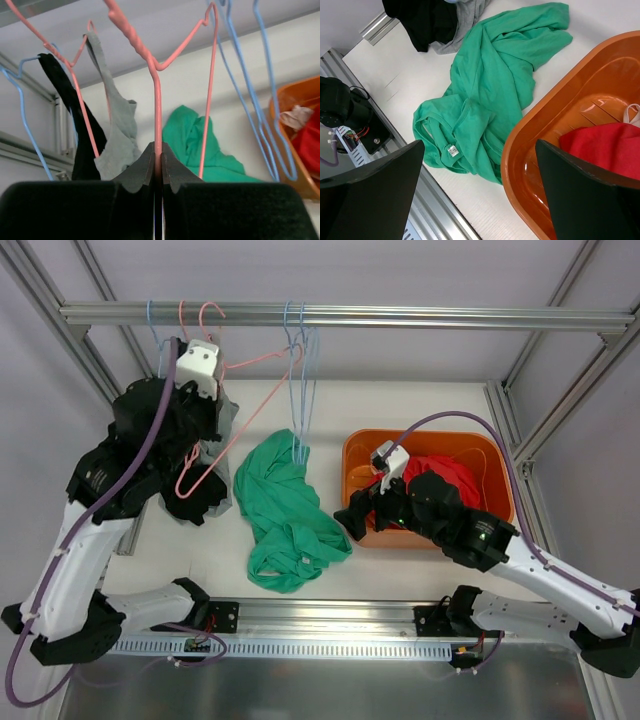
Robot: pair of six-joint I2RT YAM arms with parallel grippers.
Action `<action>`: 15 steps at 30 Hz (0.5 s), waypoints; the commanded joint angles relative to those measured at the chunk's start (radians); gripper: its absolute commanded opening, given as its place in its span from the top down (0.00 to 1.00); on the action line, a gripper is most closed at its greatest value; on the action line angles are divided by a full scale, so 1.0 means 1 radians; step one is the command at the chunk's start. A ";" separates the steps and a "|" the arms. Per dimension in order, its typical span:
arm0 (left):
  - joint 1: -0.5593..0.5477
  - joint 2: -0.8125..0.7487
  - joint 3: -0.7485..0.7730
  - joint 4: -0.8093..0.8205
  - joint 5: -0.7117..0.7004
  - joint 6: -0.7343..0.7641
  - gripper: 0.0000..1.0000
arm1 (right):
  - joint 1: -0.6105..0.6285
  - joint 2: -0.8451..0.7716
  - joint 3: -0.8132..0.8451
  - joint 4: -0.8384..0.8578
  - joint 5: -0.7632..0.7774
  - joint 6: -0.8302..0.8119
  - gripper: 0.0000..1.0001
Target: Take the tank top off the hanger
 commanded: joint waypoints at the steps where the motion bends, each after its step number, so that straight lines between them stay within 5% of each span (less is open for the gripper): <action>1: -0.008 0.081 0.081 0.007 -0.141 0.085 1.00 | -0.005 -0.004 0.037 -0.001 -0.020 -0.018 0.01; 15: -0.006 0.336 0.283 0.044 -0.184 0.131 1.00 | -0.005 -0.048 0.013 0.000 -0.034 -0.017 0.01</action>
